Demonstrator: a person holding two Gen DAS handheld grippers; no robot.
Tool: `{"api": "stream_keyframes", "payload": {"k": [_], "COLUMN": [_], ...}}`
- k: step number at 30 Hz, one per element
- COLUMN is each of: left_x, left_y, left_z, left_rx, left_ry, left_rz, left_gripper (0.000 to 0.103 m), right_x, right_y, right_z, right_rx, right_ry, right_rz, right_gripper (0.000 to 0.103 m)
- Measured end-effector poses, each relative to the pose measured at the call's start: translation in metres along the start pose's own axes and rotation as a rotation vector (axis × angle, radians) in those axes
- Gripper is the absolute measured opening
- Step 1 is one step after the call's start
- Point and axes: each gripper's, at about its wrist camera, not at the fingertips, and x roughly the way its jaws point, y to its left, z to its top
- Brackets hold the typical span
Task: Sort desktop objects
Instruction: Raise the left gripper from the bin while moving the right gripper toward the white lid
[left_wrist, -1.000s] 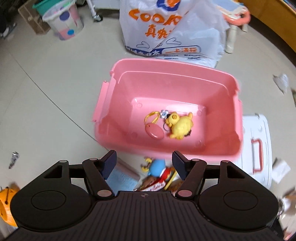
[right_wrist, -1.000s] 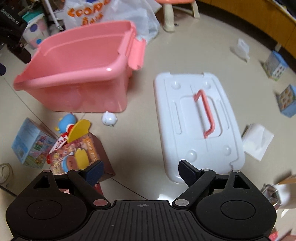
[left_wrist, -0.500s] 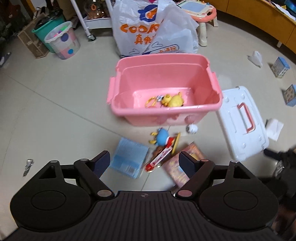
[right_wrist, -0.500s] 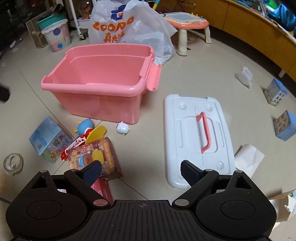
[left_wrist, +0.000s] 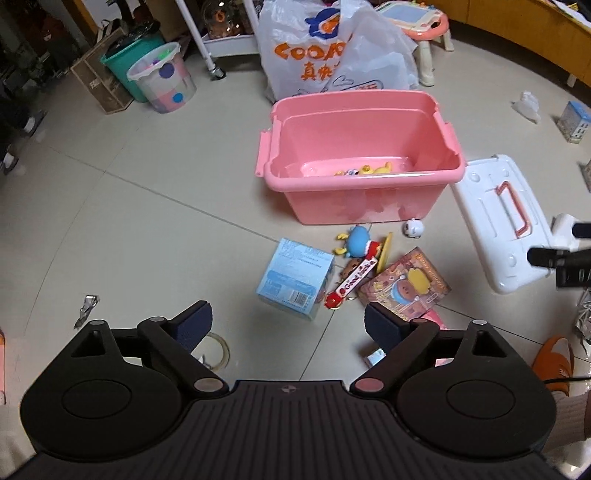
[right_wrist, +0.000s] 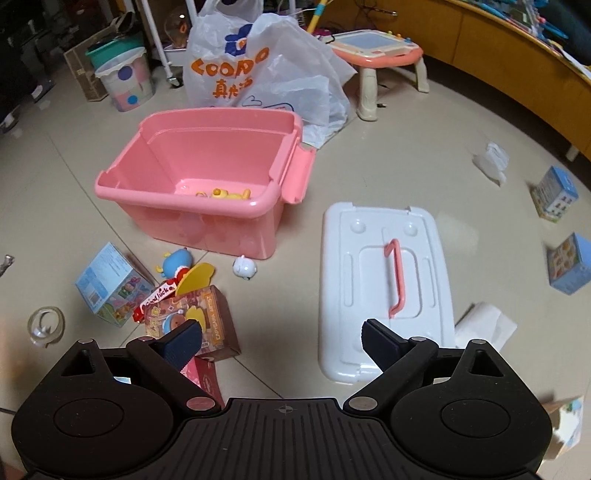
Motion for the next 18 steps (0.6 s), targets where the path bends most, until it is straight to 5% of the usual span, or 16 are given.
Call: {"api": "stream_keyframes", "payload": {"k": [13, 18], "left_x": [0.013, 0.015], "left_y": [-0.021, -0.023], "left_z": [0.012, 0.024], "left_rx": [0.009, -0.047], "left_ry": [0.028, 0.042], "left_rz": [-0.052, -0.066], "left_gripper": [0.095, 0.095], "right_x": [0.014, 0.039], "right_y": [-0.007, -0.019], "right_z": [0.041, 0.050], "right_rx": [-0.343, -0.347], "right_ry": [0.058, 0.082], "right_rz": [-0.056, -0.065], "right_gripper": [0.095, 0.095]}}
